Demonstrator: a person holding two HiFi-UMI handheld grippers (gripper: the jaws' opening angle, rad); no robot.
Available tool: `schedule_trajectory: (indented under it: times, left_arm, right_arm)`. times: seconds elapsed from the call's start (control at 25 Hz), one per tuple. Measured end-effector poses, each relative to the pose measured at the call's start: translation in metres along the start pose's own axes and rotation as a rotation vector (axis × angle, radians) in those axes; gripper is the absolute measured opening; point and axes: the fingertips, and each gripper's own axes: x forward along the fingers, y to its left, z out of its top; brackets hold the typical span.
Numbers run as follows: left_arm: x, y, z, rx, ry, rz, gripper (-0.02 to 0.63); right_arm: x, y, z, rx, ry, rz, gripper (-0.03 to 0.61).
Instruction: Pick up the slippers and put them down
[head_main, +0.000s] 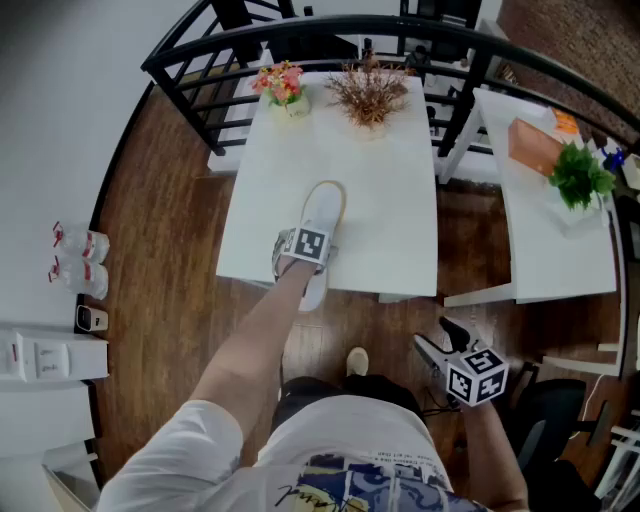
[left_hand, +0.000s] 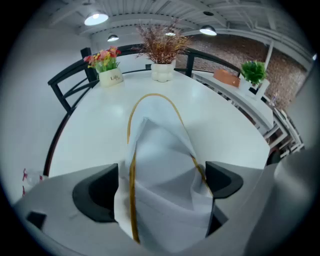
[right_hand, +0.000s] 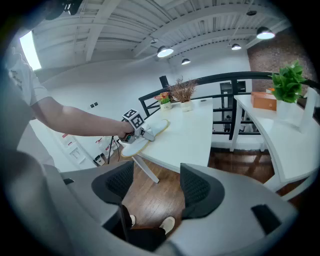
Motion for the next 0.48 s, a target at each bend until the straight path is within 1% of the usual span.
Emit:
schedule_trajectory:
  times: [0.12,0.16,0.2,0.24,0.36,0.48]
  left_arm:
    - [-0.003,0.007,-0.004,-0.025,0.041,-0.005,0.541]
    - [-0.003,0.007,-0.001,-0.022,0.036,-0.011,0.523]
    - [-0.004,0.006,0.002,-0.02,0.022,-0.016,0.458]
    - [-0.005,0.007,0.005,-0.022,0.005,-0.017,0.442]
    - [-0.01,0.01,0.005,-0.038,-0.032,-0.023,0.433]
    - [-0.023,0.012,-0.004,-0.045,-0.036,-0.033,0.428]
  right_arm:
    - [0.004,-0.006,0.002,0.002,-0.011,-0.003,0.313]
    - [0.005,-0.008,0.002,0.002,-0.01,-0.004,0.313]
    - [0.007,-0.009,0.002,0.0,-0.005,-0.004,0.313]
    - [0.009,-0.008,0.002,-0.003,0.002,-0.001,0.312]
    - [0.018,0.001,0.004,-0.024,0.014,0.021,0.312]
    - [0.026,0.011,0.009,-0.046,0.016,0.044,0.312]
